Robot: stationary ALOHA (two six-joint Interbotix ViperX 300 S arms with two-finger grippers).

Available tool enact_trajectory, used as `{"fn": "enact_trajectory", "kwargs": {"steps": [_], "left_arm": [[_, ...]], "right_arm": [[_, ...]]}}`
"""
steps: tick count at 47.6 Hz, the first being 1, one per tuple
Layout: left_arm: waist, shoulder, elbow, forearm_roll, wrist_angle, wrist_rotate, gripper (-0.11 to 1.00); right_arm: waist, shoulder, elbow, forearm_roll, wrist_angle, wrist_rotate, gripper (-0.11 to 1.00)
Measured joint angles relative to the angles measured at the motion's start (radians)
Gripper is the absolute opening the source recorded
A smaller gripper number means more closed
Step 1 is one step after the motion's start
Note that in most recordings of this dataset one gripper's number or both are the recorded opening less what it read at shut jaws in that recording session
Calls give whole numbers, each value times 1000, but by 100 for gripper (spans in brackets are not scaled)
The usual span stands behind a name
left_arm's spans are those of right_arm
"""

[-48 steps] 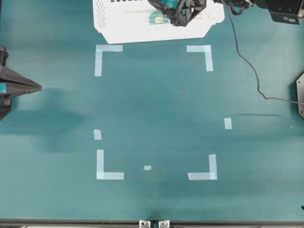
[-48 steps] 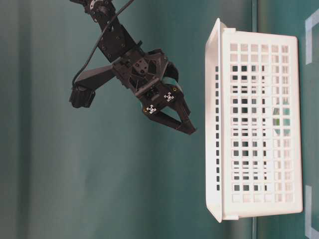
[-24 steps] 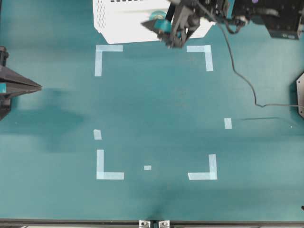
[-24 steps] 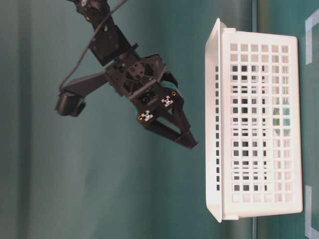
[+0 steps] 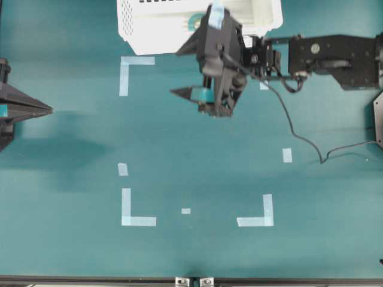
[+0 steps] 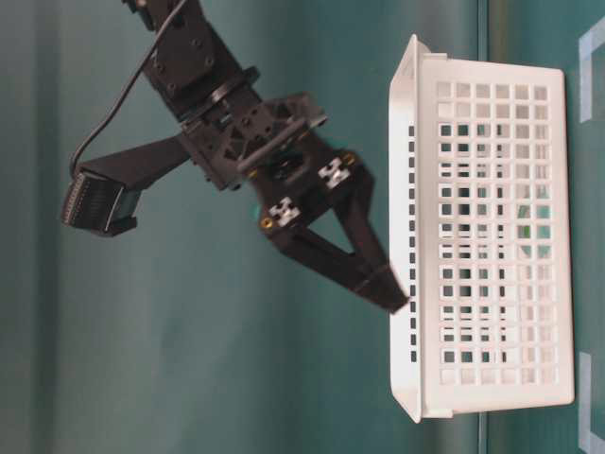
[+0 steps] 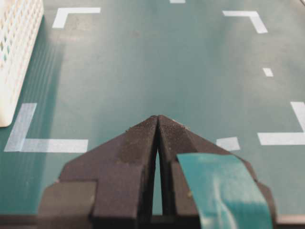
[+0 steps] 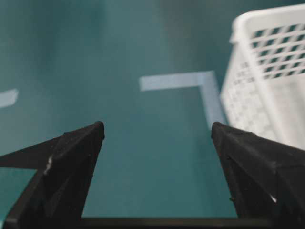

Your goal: Put the tape in the middle into the white basket.

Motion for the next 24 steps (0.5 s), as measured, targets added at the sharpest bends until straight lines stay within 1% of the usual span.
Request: {"fn": "enact_trajectory", "kwargs": {"steps": [10,24], "left_arm": [[0,0,0,2,0,0,-11],[0,0,0,0,2,0,-11]], "right_arm": [[55,-11,31,0,0,2,96],[58,-44,66,0,-25,0,96]]}}
